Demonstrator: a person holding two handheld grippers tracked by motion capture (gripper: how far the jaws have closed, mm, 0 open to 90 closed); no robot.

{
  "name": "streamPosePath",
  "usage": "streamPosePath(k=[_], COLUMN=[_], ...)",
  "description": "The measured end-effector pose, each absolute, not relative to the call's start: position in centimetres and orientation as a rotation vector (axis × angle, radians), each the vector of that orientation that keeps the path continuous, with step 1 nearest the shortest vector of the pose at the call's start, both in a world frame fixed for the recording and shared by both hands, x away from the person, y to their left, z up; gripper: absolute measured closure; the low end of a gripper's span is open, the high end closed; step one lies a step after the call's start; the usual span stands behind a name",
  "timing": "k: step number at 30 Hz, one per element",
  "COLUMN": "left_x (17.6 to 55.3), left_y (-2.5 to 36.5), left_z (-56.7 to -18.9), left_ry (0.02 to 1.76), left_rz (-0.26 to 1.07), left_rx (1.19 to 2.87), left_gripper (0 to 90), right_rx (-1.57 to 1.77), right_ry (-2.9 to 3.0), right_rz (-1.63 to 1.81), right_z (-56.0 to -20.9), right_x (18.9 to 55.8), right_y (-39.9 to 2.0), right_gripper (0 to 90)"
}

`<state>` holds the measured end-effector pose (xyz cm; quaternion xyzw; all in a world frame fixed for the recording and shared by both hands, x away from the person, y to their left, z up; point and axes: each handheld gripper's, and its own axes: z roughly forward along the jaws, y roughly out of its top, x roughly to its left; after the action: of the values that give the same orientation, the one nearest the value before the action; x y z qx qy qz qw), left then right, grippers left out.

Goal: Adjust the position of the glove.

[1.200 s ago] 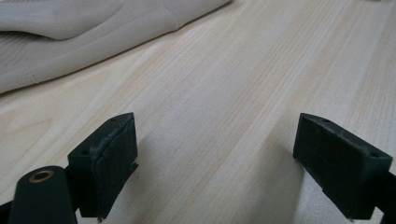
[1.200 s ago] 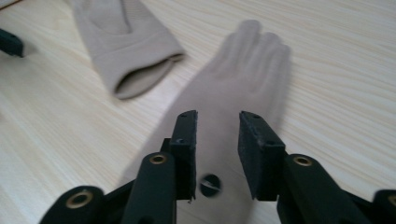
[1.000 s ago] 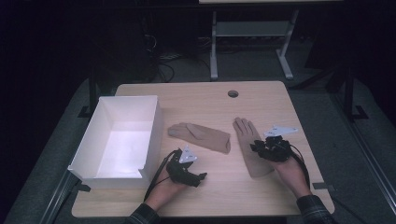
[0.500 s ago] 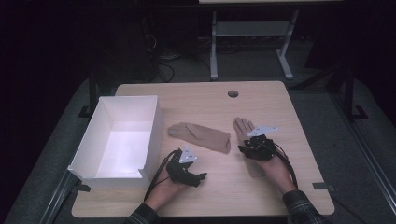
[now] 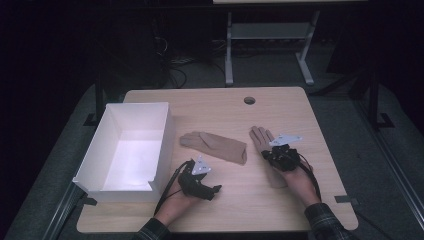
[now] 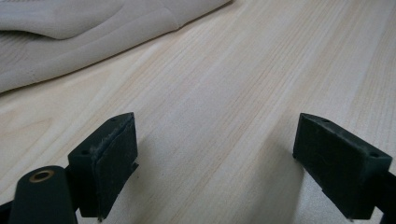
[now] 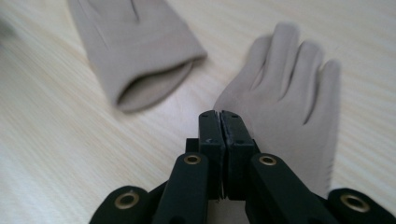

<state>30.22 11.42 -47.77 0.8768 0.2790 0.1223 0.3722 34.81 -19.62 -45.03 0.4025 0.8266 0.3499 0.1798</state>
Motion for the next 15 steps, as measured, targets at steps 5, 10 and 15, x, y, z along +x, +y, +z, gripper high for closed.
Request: streamPosePath(k=[5,10,15], left_x=[30.2,30.2,30.2], left_y=[11.4,11.4,11.4], left_z=[-47.8,-47.8,-47.8], left_ry=[0.715,0.721,0.717], left_rz=[0.313,0.308,0.313], left_rx=[2.246,2.240,2.243], left_gripper=[13.2,13.2,13.2], right_rx=[1.170,1.161,1.158], right_ry=[2.293,2.257,2.247], right_rz=[1.121,1.278,1.369], right_z=[-43.6,-41.7,-40.8], right_x=[34.5,33.8,33.2], right_y=[-20.9,-22.2,-22.5], right_gripper=[88.3,88.3,88.3])
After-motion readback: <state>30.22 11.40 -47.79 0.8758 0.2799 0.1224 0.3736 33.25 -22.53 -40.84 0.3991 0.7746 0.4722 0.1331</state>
